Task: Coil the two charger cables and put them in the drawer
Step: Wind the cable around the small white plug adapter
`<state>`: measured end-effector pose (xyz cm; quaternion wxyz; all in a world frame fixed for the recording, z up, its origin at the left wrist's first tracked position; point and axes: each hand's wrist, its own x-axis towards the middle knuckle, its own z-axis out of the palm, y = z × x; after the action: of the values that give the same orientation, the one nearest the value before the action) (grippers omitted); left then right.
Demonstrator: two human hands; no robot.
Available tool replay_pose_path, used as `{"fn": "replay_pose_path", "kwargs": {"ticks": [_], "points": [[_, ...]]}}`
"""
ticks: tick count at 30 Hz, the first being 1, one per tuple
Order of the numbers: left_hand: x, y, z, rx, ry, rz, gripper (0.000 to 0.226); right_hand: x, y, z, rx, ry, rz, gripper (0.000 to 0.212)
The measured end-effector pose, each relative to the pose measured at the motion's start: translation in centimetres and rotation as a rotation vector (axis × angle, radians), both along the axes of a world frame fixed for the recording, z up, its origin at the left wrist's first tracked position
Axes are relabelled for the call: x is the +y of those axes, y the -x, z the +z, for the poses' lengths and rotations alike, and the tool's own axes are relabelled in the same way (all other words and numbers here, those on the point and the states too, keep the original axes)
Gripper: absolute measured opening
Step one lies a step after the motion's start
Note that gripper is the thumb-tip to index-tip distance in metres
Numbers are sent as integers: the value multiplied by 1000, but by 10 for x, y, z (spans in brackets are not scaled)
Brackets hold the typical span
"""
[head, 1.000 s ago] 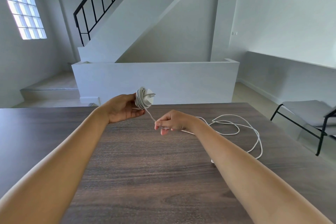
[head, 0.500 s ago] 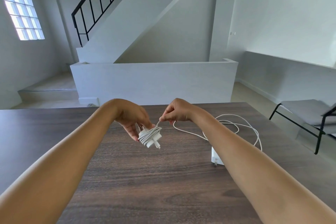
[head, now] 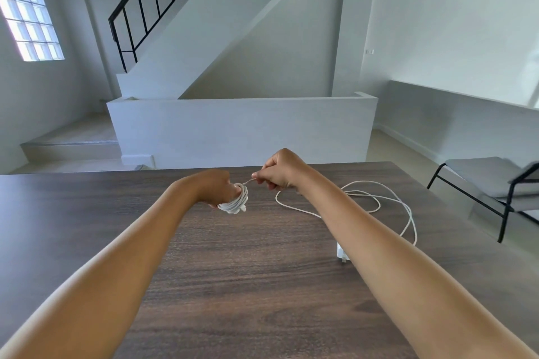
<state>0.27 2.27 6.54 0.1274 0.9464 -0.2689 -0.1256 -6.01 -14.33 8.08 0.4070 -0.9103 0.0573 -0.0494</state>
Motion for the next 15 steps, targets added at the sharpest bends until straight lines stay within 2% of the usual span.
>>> {"fn": "replay_pose_path", "kwargs": {"ticks": [3,7,12,15], "points": [[1,-3,-4,-123,50,44,45,4,-2,-1,-3,-90,-53,25],[-1,-1,-7,-174,150,103,39,9,-2,-5,-10,-161,-102,28],[-4,-1,-10,-223,268,177,31,8,0,-4,14,-303,-79,22],[-2,-1,-7,-243,370,223,34,1,0,-3,-38,-260,-54,12]]}}
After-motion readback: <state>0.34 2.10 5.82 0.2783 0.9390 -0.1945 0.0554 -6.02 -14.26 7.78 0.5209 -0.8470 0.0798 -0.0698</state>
